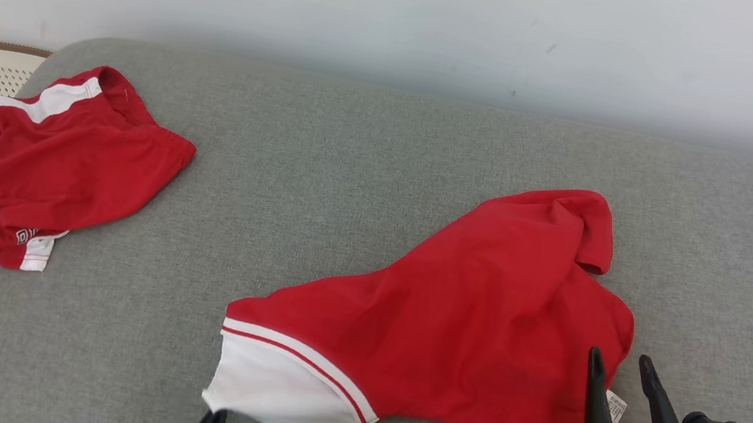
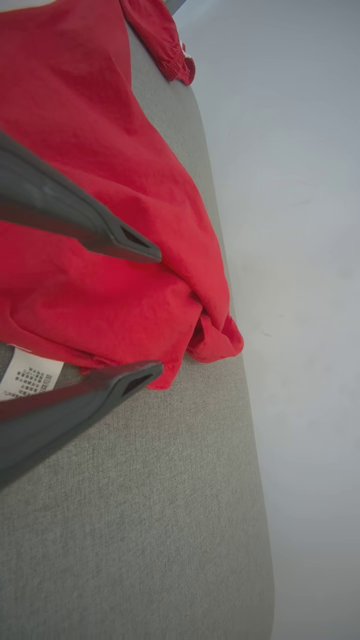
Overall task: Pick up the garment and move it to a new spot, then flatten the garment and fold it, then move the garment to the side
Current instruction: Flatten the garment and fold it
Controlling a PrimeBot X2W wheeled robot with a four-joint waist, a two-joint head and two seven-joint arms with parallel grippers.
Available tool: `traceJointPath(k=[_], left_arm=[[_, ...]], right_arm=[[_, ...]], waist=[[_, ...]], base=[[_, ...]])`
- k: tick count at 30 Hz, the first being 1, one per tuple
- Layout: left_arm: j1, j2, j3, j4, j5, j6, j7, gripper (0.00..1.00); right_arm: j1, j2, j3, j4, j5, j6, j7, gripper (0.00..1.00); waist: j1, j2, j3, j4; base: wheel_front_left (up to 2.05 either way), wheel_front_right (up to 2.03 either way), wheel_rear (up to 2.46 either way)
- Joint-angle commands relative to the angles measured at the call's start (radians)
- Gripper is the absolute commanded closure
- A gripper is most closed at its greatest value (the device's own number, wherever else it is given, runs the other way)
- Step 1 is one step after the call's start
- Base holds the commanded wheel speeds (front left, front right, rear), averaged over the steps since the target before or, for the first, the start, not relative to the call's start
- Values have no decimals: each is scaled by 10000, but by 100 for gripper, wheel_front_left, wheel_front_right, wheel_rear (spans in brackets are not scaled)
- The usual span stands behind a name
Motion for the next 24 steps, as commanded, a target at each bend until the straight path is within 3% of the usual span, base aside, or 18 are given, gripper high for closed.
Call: traceJointPath(k=[1,7,8,9,24], left_arm=[[370,49,-16,-54,-121,63,138,100],[700,13,41,496,-441,178,265,100],[671,5,33,556,-446,172,244,11],[640,-6,59,593,-471,210,158,0],[178,220,796,151,119,909,-1459,0]], right_arm=[[73,-70,-62,-18,-55,5,29,0],[48,-80,-100,27,-53,5,69,0],[57,-78,-97,29,-54,5,75,0],[72,-84,-107,29,-52,5,79,0],[-113,-286,-514,253,-5,5,407,0]], waist=[[1,0,3,-3],[1,0,-100,-63],[1,0,-120,-68],[1,0,-135,-67],[1,0,-306,-35]], base=[[0,0,0],[0,0,0],[0,0,0],[0,0,0],[0,0,0]])
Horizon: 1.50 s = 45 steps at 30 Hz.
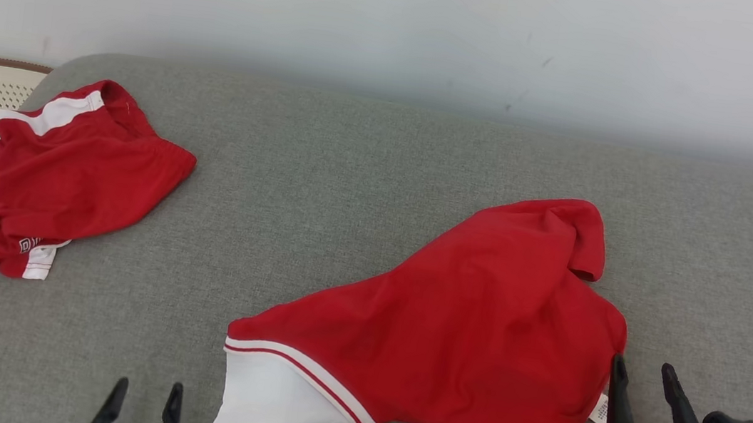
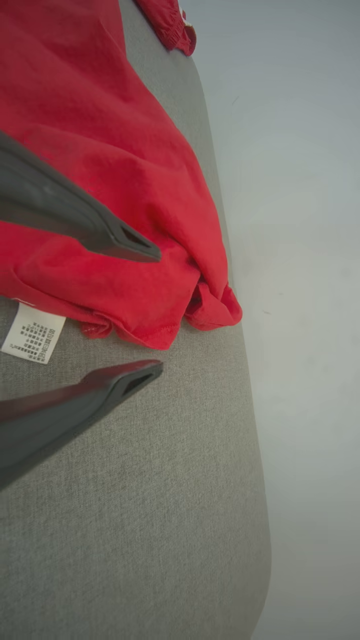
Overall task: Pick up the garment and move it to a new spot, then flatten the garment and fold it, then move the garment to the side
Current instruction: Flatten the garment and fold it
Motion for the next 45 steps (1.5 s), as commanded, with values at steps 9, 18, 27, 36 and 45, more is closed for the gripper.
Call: traceJointPath(k=[9,18,27,36,45], left_arm=[[-727,-168,442,-251,399,398,-223,0],[-918,-322,588,-173,457,308,-228,0],[-1060,-403,645,-58,475,225,-230,0],[-931,-439,872,14,476,201,-231,0],[-977,-448,829,79,350,241,-231,0]], right_arm=[[-922,-447,-179,1113,266,5,888,0],[-2287,-860,503,2962,965,5,1411,0],[-3818,-1133,1212,5131,2074,5,1674,100],[-4692,-1321,1919,5554,2986,5,892,100],[-4746,-1825,2682,5559,3447,5,1106,0]], waist=[[0,0,-102,-9],[0,0,-43,12],[0,0,142,316],[0,0,157,171],[0,0,222,-46]], base=[[0,0,0],[0,0,0],[0,0,0],[0,0,0],[0,0,0]])
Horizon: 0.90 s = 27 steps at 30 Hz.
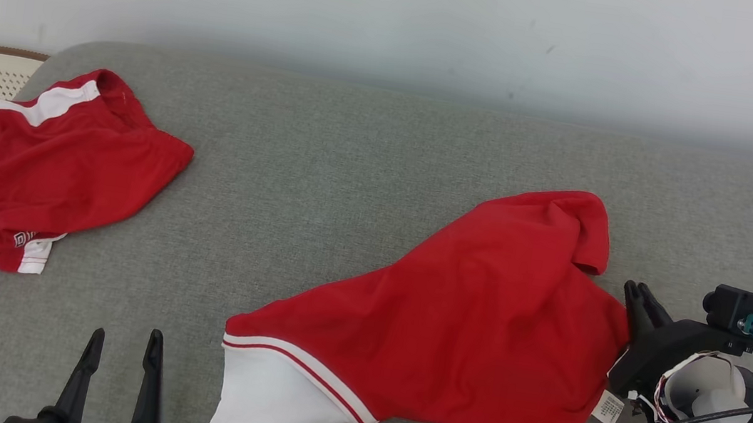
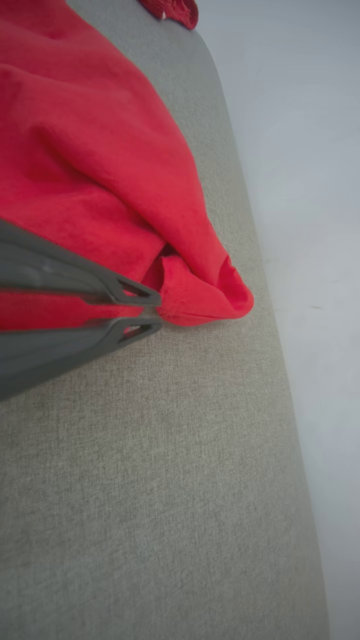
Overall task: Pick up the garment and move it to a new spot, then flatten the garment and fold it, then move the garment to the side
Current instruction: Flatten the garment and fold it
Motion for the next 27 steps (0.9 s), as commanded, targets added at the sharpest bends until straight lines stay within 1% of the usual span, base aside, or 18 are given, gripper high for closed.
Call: traceJointPath(k=[1,6,11,15,18,20,21,22,25,27], left_arm=[[68,-4,15,42,-24,50,-60,0],[78,-5,-41,77,-84,56,-60,0],[54,-5,-168,110,-126,64,-61,0],[35,-6,-265,144,-184,32,-61,0],[-3,-6,-255,173,-215,35,-61,0],[-20,-8,-251,181,-213,32,-61,0],[-39,-8,-255,186,-221,30,-61,0],[-51,-6,-262,198,-232,32,-61,0],[-51,-5,-276,251,-252,41,-61,0],[-33,-6,-270,286,-266,63,-61,0]], right_arm=[[84,-38,69,3,24,5,-2,0],[-41,-185,325,60,-15,5,142,0],[-109,-253,525,244,365,5,982,0],[-97,-308,755,413,758,5,1741,0],[-190,-203,964,564,993,5,2150,0],[-265,-203,1016,623,1054,5,2199,0],[-350,-199,1095,653,1069,5,2206,78],[-405,-185,1210,657,1060,5,2163,100],[-607,-138,1454,611,1218,5,1950,100],[-853,-243,1487,443,1313,5,1573,100]], waist=[[0,0,4,-61],[0,0,-57,-197],[0,0,-95,-201],[0,0,-12,-73],[0,0,52,9],[0,0,73,30],[0,0,95,48],[0,0,108,66],[0,0,82,105],[0,0,44,129]], base=[[0,0,0],[0,0,0],[0,0,0],[0,0,0],[0,0,0],[0,0,0],[0,0,0],[0,0,0],[0,0,0],[0,0,0]])
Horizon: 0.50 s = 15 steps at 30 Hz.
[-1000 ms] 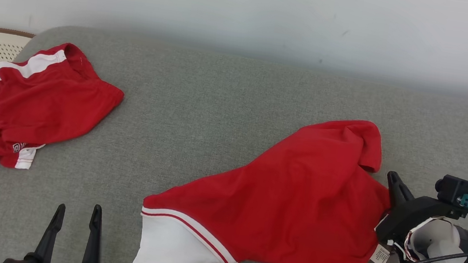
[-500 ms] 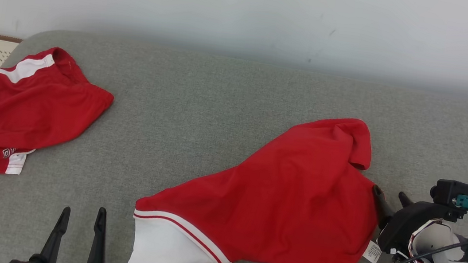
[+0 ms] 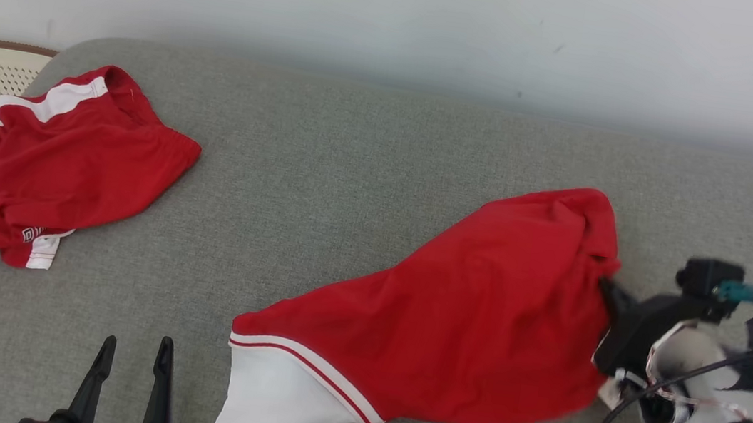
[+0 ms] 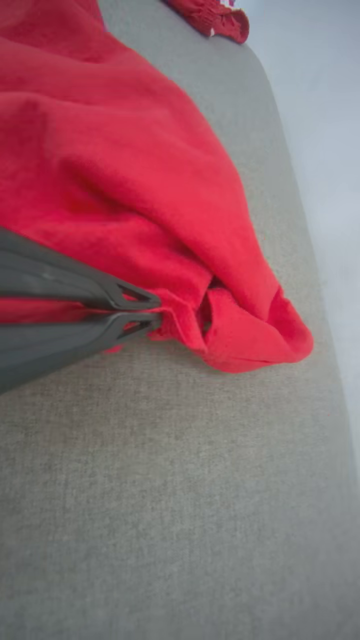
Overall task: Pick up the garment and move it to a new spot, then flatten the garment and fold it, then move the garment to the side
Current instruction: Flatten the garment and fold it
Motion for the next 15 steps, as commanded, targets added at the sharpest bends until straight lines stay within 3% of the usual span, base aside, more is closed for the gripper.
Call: traceJointPath(k=[1,8,15], left_arm=[[7,-3,-7,43,-95,10,-61,0],[87,-3,-52,80,-169,60,-61,0],[-169,-3,-153,157,-169,27,-61,0]], right_arm=[[-282,-112,17,-145,120,5,-290,100],[-1236,-127,106,-801,480,5,-1131,100],[-2307,295,475,168,485,5,-708,100]], waist=[[-1,-1,-33,23],[-1,-1,-33,67],[-1,-1,128,220]], base=[[0,0,0],[0,0,0],[0,0,0]])
